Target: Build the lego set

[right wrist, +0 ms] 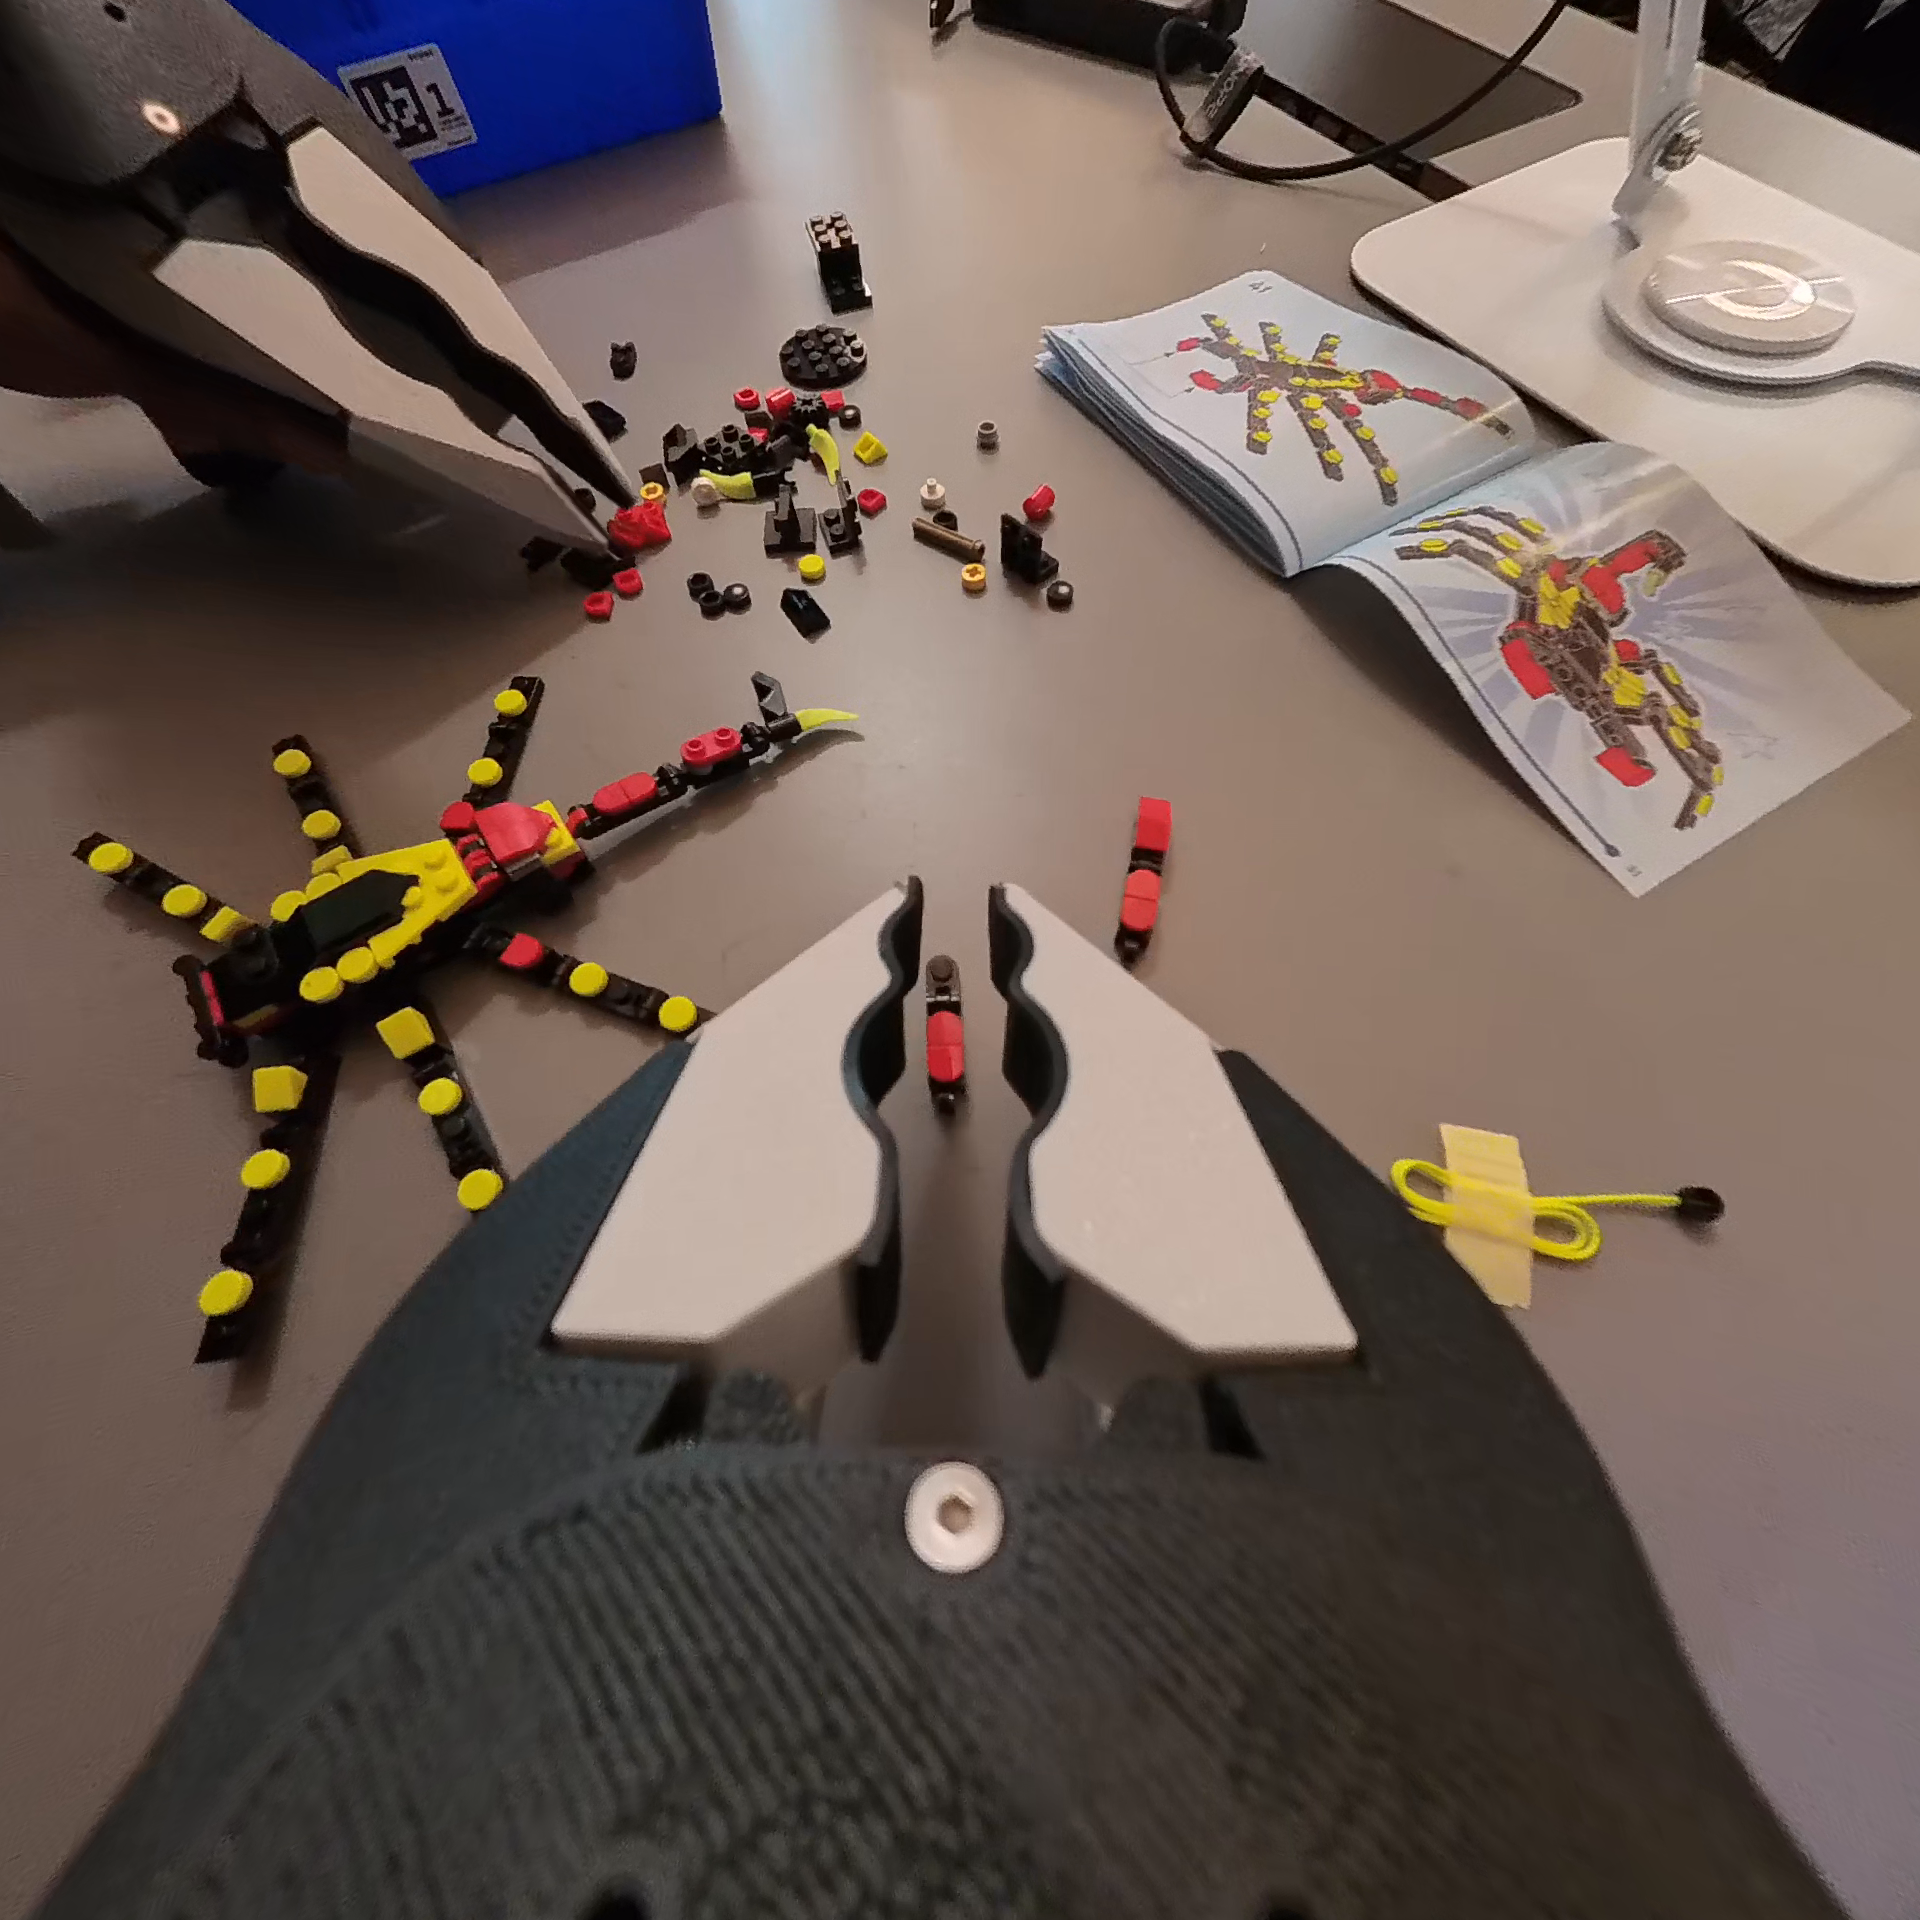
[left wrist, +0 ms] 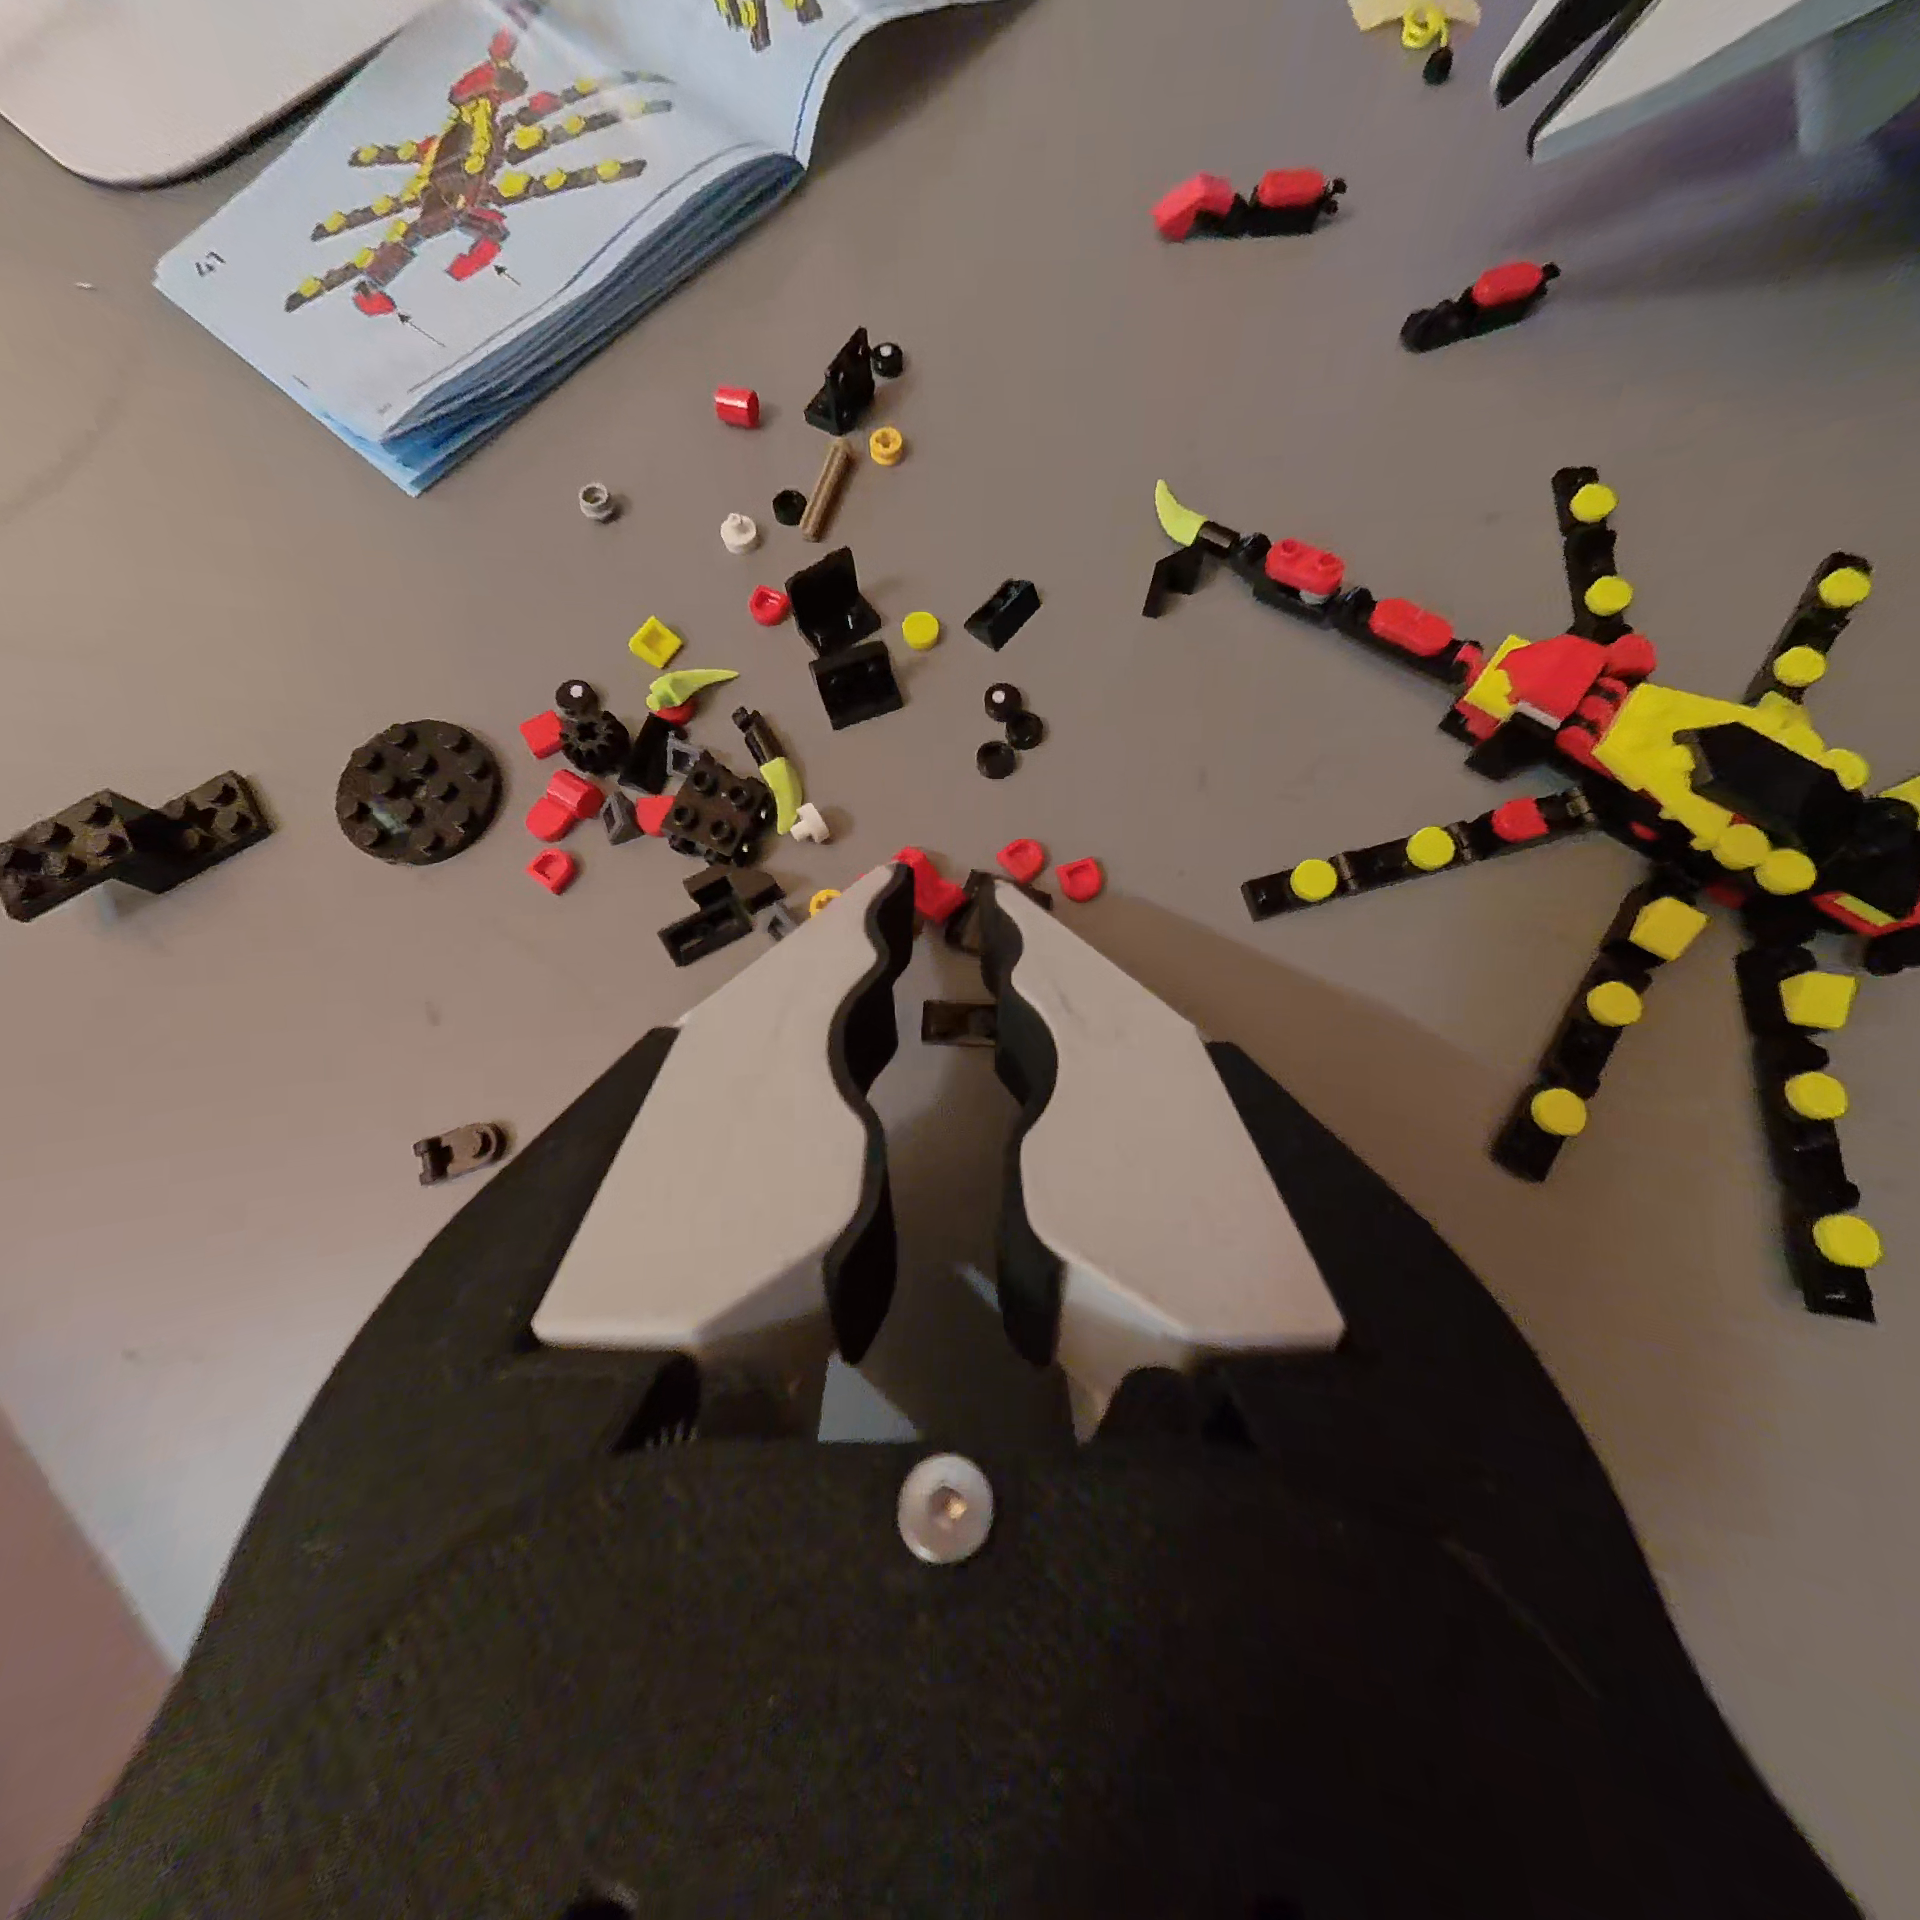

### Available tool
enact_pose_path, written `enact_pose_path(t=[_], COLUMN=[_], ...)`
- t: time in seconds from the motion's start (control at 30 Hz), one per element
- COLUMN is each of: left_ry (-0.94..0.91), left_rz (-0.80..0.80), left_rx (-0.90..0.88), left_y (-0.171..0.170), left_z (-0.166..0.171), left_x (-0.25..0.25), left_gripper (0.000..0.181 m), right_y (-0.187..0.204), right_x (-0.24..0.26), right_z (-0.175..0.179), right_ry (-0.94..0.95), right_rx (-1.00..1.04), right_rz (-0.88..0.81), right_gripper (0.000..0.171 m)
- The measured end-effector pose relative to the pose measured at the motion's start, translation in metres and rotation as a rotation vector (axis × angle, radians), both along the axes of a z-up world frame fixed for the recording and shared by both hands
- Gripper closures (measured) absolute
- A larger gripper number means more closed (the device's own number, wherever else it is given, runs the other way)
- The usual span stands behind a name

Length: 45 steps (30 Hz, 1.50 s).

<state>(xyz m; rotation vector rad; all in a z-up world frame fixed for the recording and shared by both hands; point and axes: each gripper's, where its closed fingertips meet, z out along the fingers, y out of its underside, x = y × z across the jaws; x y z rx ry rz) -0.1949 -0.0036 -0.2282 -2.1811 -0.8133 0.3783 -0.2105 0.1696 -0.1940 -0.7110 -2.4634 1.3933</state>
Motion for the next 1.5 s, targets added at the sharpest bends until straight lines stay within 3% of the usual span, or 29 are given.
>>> enact_pose_path(t=[0.5, 0.67, 0.77, 0.87, 1.0, 1.13, 1.33, 1.5], left_ry=[0.022, -0.039, -0.215, -0.395, -0.504, -0.519, -0.422, -0.412], left_rz=[0.024, 0.044, 0.008, -0.032, -0.081, -0.077, -0.057, -0.078], left_rx=[0.003, 0.331, 0.672, 0.808, 0.769, 0.711, 0.576, 0.524], left_y=[0.0, 0.014, 0.036, 0.054, 0.072, 0.078, 0.069, 0.073], left_z=[0.003, 0.043, 0.076, 0.085, 0.076, 0.064, 0.046, 0.038], left_x=[-0.003, -0.001, 0.014, 0.028, 0.046, 0.049, 0.044, 0.048], left_gripper=[0.181, 0.181, 0.181, 0.181, 0.181, 0.181, 0.181, 0.181], right_y=[-0.003, -0.012, -0.032, -0.051, -0.065, -0.067, -0.039, -0.006], right_x=[0.002, 0.007, 0.023, 0.047, 0.065, 0.064, 0.04, 0.025], right_z=[0.003, 0.018, 0.047, 0.063, 0.056, 0.035, 0.027, 0.01], right_ry=[0.005, 0.037, 0.121, 0.272, 0.481, 0.526, 0.367, 0.207], right_rx=[-0.01, -0.067, -0.168, -0.156, 0.027, 0.185, 0.14, 0.189], right_rz=[0.007, 0.027, 0.113, 0.23, 0.316, 0.337, 0.234, 0.159], right_gripper=[0.161, 0.161, 0.156, 0.15, 0.146, 0.147, 0.159, 0.158])
